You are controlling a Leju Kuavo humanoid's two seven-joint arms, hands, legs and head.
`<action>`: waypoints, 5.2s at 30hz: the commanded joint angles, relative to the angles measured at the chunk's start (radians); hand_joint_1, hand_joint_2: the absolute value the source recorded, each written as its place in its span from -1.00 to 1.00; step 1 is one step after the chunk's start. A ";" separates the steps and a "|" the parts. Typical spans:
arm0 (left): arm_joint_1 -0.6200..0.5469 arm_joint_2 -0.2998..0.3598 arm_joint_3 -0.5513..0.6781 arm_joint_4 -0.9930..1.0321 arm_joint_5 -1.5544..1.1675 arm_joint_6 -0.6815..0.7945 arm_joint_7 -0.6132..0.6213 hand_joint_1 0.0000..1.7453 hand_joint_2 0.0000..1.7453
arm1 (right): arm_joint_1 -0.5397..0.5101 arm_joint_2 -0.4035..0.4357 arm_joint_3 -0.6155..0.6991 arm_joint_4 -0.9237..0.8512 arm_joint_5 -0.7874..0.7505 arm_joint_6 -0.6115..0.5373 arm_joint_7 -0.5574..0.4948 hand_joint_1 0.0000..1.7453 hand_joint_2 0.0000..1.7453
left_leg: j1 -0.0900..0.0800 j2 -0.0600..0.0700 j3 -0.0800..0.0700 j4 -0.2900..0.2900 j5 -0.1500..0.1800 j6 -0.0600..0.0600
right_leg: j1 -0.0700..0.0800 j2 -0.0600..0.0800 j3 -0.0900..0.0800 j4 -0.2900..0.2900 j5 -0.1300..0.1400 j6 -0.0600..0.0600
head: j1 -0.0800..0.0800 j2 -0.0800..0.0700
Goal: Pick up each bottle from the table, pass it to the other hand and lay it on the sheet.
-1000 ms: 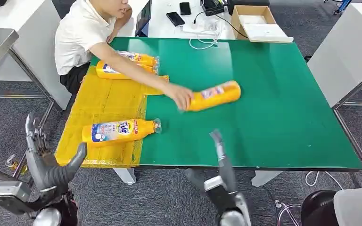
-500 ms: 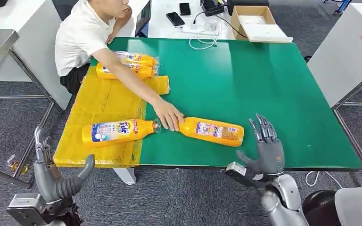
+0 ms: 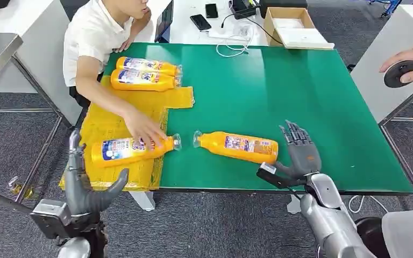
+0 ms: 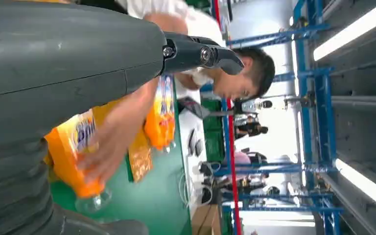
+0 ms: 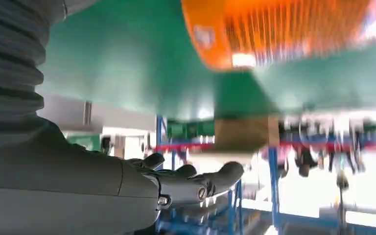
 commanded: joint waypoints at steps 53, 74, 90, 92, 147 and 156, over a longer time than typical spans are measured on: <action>-0.167 0.027 -0.111 0.188 0.060 -0.072 0.073 -1.00 1.00 | -0.178 0.129 0.046 0.359 -0.006 0.289 0.321 1.00 1.00 | 0.001 0.000 0.007 -0.002 -0.001 -0.002 | 0.001 -0.001 0.006 -0.002 -0.002 -0.003 | 0.000 0.000; -0.043 0.031 -0.060 0.116 0.180 -0.149 0.130 -1.00 1.00 | -0.063 0.233 -0.194 0.204 -0.362 0.270 -0.145 1.00 1.00 | 0.001 0.005 0.006 -0.001 -0.002 -0.002 | 0.002 0.003 0.004 0.000 -0.001 -0.003 | 0.000 0.000; 0.037 0.056 -0.104 0.118 0.241 -0.142 0.185 -1.00 1.00 | 0.258 0.333 0.125 -0.434 -0.732 0.381 -0.157 1.00 1.00 | 0.001 0.002 -0.002 -0.001 -0.001 -0.002 | 0.001 0.001 -0.003 0.000 -0.002 -0.002 | 0.000 0.000; 0.042 0.053 -0.111 0.115 0.253 -0.138 0.187 -1.00 1.00 | 0.268 0.342 0.175 -0.449 -0.740 0.385 -0.147 1.00 1.00 | 0.001 0.002 -0.001 0.000 -0.002 -0.002 | 0.001 0.001 -0.002 0.001 -0.002 -0.002 | 0.000 0.000; -0.053 0.026 -0.125 0.163 0.462 -0.418 0.217 1.00 1.00 | 0.108 0.434 0.576 -0.059 -0.778 0.529 -0.184 1.00 1.00 | 0.002 0.001 0.003 -0.002 -0.002 -0.003 | 0.002 -0.001 0.002 0.000 -0.004 -0.004 | 0.000 0.000; -0.068 0.040 -0.147 0.161 0.441 -0.455 0.230 1.00 1.00 | 0.142 0.425 0.548 -0.162 -0.811 0.495 -0.228 -1.00 1.00 | 0.002 0.001 0.000 -0.001 -0.002 -0.002 | 0.002 -0.001 -0.002 0.000 -0.003 -0.003 | 0.000 0.000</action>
